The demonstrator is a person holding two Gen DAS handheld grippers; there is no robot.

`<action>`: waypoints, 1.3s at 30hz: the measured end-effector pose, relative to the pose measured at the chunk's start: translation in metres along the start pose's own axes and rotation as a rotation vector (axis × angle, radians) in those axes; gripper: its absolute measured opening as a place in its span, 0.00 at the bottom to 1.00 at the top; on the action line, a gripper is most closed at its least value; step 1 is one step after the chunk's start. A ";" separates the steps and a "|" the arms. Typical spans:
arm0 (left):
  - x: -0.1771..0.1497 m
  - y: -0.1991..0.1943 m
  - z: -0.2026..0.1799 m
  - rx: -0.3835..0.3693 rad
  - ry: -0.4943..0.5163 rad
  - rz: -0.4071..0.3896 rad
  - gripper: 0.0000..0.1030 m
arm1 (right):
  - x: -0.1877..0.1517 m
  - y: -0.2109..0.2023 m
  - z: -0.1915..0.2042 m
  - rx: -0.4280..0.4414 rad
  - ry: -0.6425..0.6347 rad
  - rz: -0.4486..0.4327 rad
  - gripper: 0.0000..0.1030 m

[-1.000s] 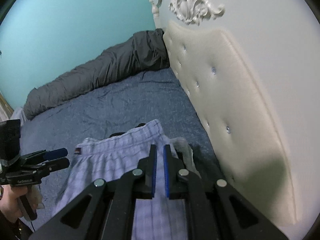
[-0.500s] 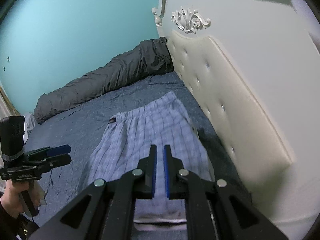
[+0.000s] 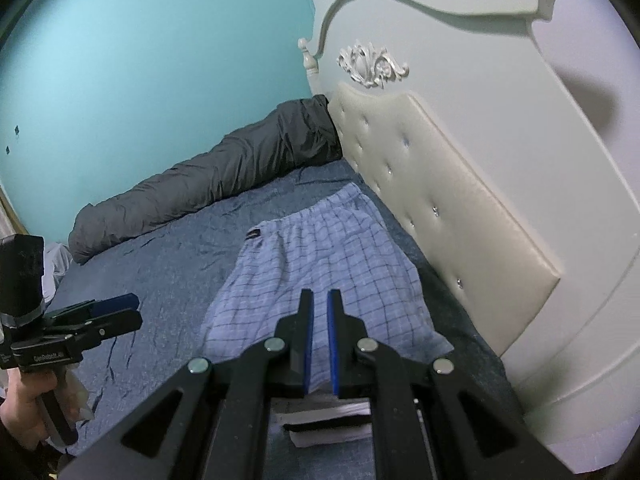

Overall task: Fold clothes
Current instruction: 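Open both grippers and pull them back from the stack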

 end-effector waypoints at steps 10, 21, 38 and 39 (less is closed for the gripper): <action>0.002 -0.042 -0.020 -0.003 0.031 -0.034 0.62 | -0.001 -0.043 0.017 -0.053 0.013 -0.041 0.22; 0.006 -0.082 -0.040 -0.003 0.061 -0.070 0.71 | -0.009 -0.084 0.030 -0.087 0.029 -0.072 0.41; -0.017 -0.130 -0.064 -0.034 0.123 -0.098 0.82 | -0.028 -0.151 0.054 -0.174 0.010 -0.120 0.76; -0.020 -0.132 -0.064 -0.035 0.123 -0.098 0.83 | -0.030 -0.153 0.056 -0.181 0.004 -0.123 0.80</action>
Point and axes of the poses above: each gripper's, at about its wrist camera, not at the fingertips, and y roughly the way its jaws point, z to its left, x to its top, the point moved 10 cm from there along y, roughly the way its jaws point, and after that the axes turned 12 degrees about -z, right-handed, at the moved point
